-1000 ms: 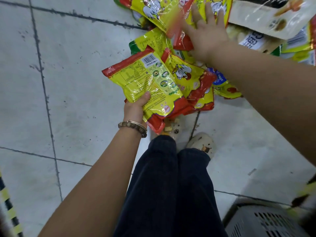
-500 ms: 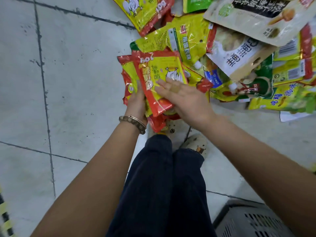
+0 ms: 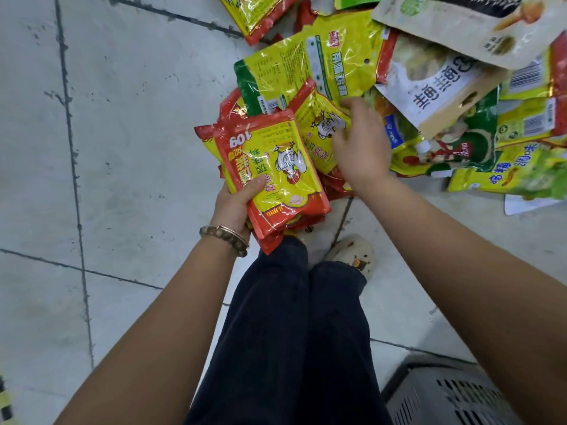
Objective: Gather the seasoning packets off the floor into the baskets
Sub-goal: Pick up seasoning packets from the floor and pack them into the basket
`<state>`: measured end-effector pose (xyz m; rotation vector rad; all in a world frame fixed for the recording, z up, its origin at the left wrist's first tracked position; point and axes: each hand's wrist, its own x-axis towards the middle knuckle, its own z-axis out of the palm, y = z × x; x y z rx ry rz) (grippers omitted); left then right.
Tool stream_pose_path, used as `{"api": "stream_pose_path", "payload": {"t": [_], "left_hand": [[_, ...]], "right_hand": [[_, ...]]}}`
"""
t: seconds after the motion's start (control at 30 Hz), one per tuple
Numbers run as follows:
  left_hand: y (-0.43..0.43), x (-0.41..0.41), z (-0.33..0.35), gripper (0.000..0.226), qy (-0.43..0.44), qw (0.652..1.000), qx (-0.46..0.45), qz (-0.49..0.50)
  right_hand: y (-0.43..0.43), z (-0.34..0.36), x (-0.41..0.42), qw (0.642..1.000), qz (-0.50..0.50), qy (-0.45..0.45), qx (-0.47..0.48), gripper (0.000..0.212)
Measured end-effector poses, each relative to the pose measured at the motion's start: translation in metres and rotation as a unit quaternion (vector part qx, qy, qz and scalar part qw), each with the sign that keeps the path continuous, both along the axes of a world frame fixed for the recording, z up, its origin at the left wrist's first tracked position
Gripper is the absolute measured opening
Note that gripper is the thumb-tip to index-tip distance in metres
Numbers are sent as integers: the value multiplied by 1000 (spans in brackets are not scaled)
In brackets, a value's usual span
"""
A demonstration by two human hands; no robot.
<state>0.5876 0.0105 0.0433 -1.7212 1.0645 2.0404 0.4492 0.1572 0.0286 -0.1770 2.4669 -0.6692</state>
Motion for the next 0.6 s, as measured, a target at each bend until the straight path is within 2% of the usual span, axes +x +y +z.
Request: {"api": "stream_pose_path", "payload": {"t": [0.07, 0.13, 0.2, 0.3, 0.37, 0.43, 0.5, 0.6], "left_hand": [[2, -2, -1, 58, 1, 1000, 1, 3], [3, -5, -2, 61, 1, 1000, -1, 5], [4, -8, -5, 62, 1, 1000, 1, 7], [5, -11, -9, 53, -10, 1000, 3, -10], [4, -11, -11, 52, -14, 999, -4, -30], [1, -11, -10, 51, -8, 999, -10, -45], [0, -14, -3, 58, -5, 999, -11, -53], [4, -24, 18, 69, 6, 997, -11, -76]], "right_hand": [[-8, -16, -10, 992, 59, -15, 114, 52], [-14, -26, -12, 981, 91, -10, 171, 57], [-17, -33, -12, 977, 92, 12, 194, 55], [-14, -35, -19, 975, 103, 14, 198, 39], [-5, -31, -22, 988, 65, -5, 139, 29], [11, -25, -17, 998, -40, -28, 34, 15], [32, -16, -6, 981, -169, -59, -69, 21], [66, 11, 12, 932, -315, -86, -156, 28]]}}
